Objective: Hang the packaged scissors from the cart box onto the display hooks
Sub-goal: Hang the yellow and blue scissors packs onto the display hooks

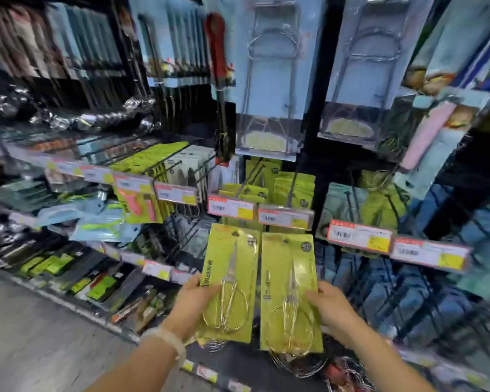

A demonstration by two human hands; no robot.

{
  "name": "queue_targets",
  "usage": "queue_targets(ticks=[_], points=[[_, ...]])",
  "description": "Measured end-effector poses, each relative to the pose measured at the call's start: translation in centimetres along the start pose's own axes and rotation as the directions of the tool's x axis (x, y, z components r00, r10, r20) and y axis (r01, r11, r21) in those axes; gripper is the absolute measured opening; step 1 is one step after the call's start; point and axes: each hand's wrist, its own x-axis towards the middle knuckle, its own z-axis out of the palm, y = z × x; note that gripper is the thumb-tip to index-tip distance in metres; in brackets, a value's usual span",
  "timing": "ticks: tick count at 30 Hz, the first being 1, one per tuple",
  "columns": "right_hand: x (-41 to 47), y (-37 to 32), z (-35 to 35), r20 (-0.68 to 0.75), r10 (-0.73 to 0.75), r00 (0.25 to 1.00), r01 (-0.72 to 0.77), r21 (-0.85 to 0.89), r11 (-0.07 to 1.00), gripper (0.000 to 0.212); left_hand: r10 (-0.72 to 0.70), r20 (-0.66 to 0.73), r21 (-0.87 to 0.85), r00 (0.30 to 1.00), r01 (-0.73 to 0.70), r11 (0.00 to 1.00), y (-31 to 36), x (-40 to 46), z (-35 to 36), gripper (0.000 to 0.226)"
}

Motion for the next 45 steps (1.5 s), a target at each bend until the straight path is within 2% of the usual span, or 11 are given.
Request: queue_targets(ticks=[3,6,8,13,17,24,30,34,36,42,45], points=[[-0.7,-0.7,1.5,-0.094,0.021,0.995,-0.015,0.059,0.998,0.018,0.007,0.096,0.108,0.995,-0.017,0.994,1.6,3.0,-1.3,0.021],[-1.2,-0.5,3.0,-0.187,0.078,0.979,-0.063,0.085,0.994,0.023,-0.005,0.155,0.123,0.988,-0.015,0.992,3.2,5.3,-2.2,0.026],[-1.5,0.0,4.0,-0.225,0.116,0.967,-0.100,0.082,0.992,0.018,0.006,0.211,0.109,0.978,-0.030,0.994,3.9,6.6,-2.4,0.029],[-2.0,-0.5,5.8,-0.263,0.165,0.951,-0.162,0.031,0.986,0.020,-0.007,0.367,0.125,0.930,-0.042,0.991,3.6,8.5,-2.4,0.016],[-1.5,-0.5,6.1,-0.310,0.222,0.925,-0.218,0.047,0.975,0.037,-0.015,0.424,0.140,0.905,-0.049,0.989,2.7,9.0,-2.9,0.023],[-0.7,-1.8,6.9,-0.273,0.216,0.937,-0.217,0.028,0.976,0.023,-0.010,0.394,0.049,0.919,-0.010,0.999,4.6,9.4,-3.5,0.025],[-0.7,-2.5,7.4,-0.288,0.173,0.942,-0.185,-0.015,0.983,0.009,-0.001,0.366,0.098,0.931,-0.037,0.995,5.5,9.3,-2.9,0.019],[-1.3,-2.7,6.9,-0.291,0.185,0.939,-0.194,-0.001,0.981,0.011,-0.015,0.353,0.072,0.936,-0.011,0.997,5.5,9.2,-2.1,0.053],[-1.5,-2.4,6.6,-0.297,0.184,0.937,-0.194,-0.003,0.981,0.009,-0.048,0.357,0.080,0.933,0.021,0.997,5.2,9.3,-1.7,0.061],[-2.3,-2.1,6.1,-0.300,0.197,0.933,-0.201,0.017,0.979,0.007,-0.100,0.368,0.087,0.924,0.073,0.994,1.4,13.2,-0.9,0.060],[-2.5,-2.1,6.0,-0.302,0.194,0.933,-0.200,0.014,0.980,0.009,-0.060,0.330,0.091,0.942,0.031,0.995,3.5,10.5,-0.8,0.047]])
